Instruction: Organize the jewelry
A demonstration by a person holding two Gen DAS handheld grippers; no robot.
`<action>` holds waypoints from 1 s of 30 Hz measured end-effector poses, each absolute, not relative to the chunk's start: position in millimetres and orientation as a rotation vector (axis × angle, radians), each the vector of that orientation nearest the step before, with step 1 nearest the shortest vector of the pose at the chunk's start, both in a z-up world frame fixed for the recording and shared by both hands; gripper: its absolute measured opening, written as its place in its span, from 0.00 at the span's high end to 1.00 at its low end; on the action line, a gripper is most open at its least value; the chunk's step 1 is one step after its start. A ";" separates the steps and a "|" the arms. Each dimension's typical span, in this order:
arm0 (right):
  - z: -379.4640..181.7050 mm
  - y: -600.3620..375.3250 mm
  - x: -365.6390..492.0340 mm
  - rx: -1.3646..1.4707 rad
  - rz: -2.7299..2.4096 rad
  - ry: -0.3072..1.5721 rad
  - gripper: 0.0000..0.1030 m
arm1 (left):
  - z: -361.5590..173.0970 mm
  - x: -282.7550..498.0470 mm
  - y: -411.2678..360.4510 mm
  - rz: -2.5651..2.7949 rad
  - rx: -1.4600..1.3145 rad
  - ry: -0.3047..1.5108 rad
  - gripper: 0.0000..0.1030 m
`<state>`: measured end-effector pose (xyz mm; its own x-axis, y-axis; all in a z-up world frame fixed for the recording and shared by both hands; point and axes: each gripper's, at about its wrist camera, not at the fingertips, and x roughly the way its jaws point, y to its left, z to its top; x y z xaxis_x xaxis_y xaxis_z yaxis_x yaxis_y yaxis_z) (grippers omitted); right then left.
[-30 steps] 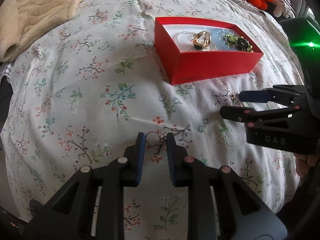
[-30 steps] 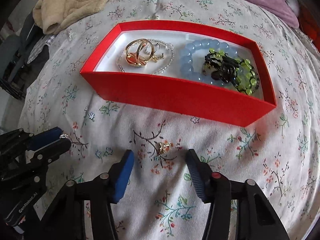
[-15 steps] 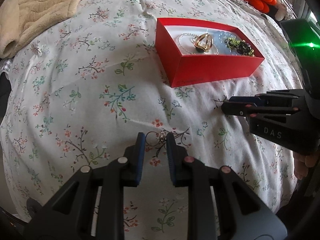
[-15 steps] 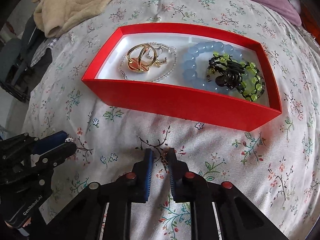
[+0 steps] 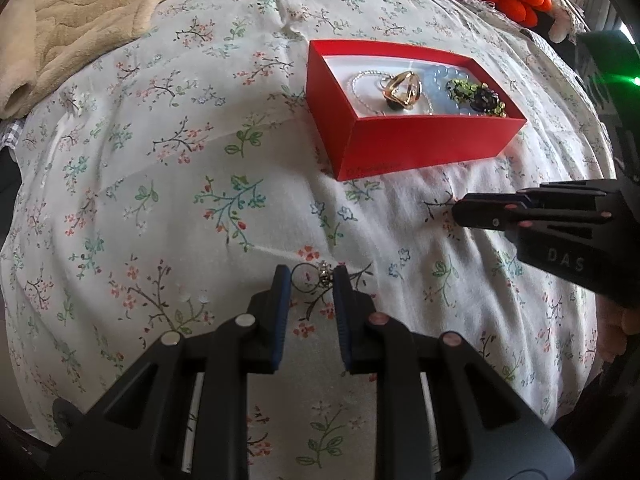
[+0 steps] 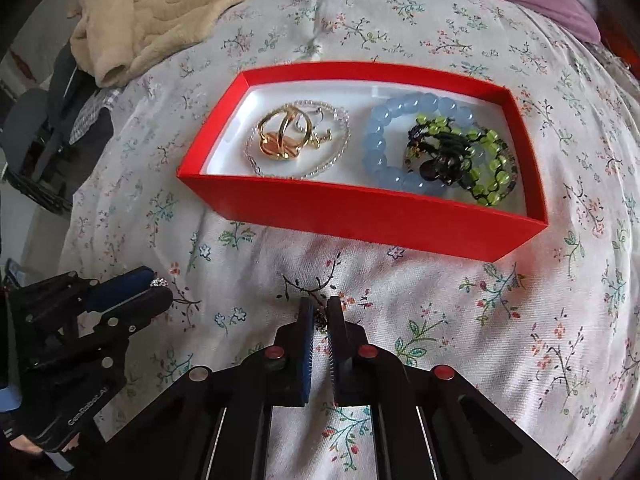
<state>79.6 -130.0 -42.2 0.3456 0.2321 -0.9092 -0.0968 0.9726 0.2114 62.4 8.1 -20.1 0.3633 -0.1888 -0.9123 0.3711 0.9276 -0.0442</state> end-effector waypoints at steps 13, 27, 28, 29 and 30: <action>-11.0 -155.9 68.3 0.199 0.223 1.129 0.94 | 2.4 68.5 5.1 -0.385 0.136 1.086 0.77; 24.5 -190.6 80.7 0.370 0.190 1.031 0.94 | 28.6 94.9 -21.5 -0.442 0.039 0.983 0.77; 25.2 -192.6 82.4 0.378 0.187 1.028 0.94 | 27.9 98.4 -24.3 -0.443 0.037 0.975 0.77; 25.3 -194.2 84.6 0.384 0.185 1.025 0.94 | 27.2 101.2 -26.3 -0.443 0.036 0.967 0.77; 25.6 -195.5 85.8 0.389 0.184 1.022 0.94 | 26.5 102.2 -27.9 -0.442 0.038 0.962 0.77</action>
<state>85.8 -195.5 25.6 0.5137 0.3275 -0.7930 0.0311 0.9166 0.3987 102.2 -27.9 26.5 0.4900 -0.3473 -0.7996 0.3804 0.9105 -0.1624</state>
